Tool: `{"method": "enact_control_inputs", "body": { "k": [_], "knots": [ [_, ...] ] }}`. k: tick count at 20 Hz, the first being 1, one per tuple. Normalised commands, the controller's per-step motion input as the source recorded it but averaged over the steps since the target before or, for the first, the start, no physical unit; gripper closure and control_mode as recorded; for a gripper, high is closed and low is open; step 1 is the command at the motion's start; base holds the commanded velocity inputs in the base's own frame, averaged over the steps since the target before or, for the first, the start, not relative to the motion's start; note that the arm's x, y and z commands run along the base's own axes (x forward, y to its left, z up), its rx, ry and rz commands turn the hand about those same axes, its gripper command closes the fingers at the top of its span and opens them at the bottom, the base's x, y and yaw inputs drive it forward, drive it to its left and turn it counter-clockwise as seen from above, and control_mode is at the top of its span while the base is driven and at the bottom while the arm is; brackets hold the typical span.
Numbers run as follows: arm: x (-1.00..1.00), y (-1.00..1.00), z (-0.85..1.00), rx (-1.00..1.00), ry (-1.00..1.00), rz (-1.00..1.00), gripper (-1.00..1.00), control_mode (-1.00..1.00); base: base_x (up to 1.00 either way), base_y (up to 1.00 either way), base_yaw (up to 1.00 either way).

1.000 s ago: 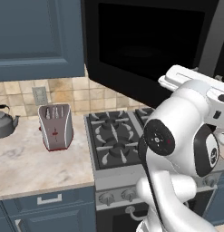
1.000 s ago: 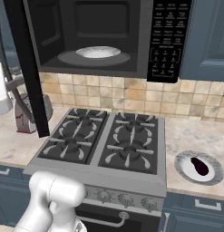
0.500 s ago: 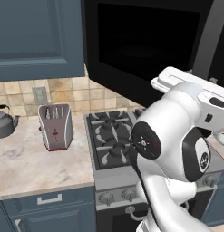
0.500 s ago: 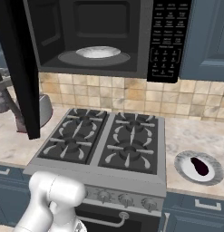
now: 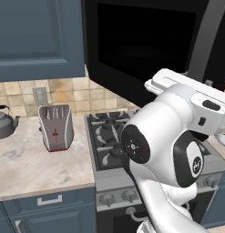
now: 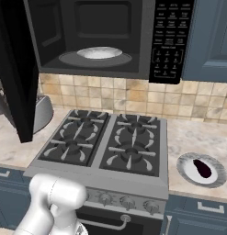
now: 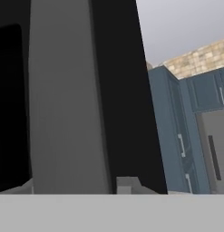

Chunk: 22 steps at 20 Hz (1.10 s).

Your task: Pick the eggplant from the counter and place it in the microwave. Then turn on the microwave.

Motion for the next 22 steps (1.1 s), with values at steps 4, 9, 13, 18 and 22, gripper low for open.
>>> {"method": "enact_control_inputs", "body": {
  "k": [4, 9, 13, 18, 22],
  "knots": [
    [-0.20, 0.20, 0.00, 0.00, 0.00, 0.00, 1.00, -1.00, 0.00, 0.00, 0.00],
    [-0.16, 0.25, 0.00, 0.00, 0.00, -0.01, 1.00, -1.00, 0.00, 0.00, 0.00],
    [-0.12, 0.28, 0.00, -0.01, 0.00, -0.01, 1.00, -1.00, 0.00, 0.00, 0.00],
    [-0.06, 0.29, 0.00, -0.01, 0.01, -0.01, -1.00, -1.00, 0.00, 0.00, 0.00],
    [0.00, 0.20, 0.00, 0.00, 0.04, -0.03, -1.00, -1.00, 0.00, 0.00, 0.00]
  ]
}}
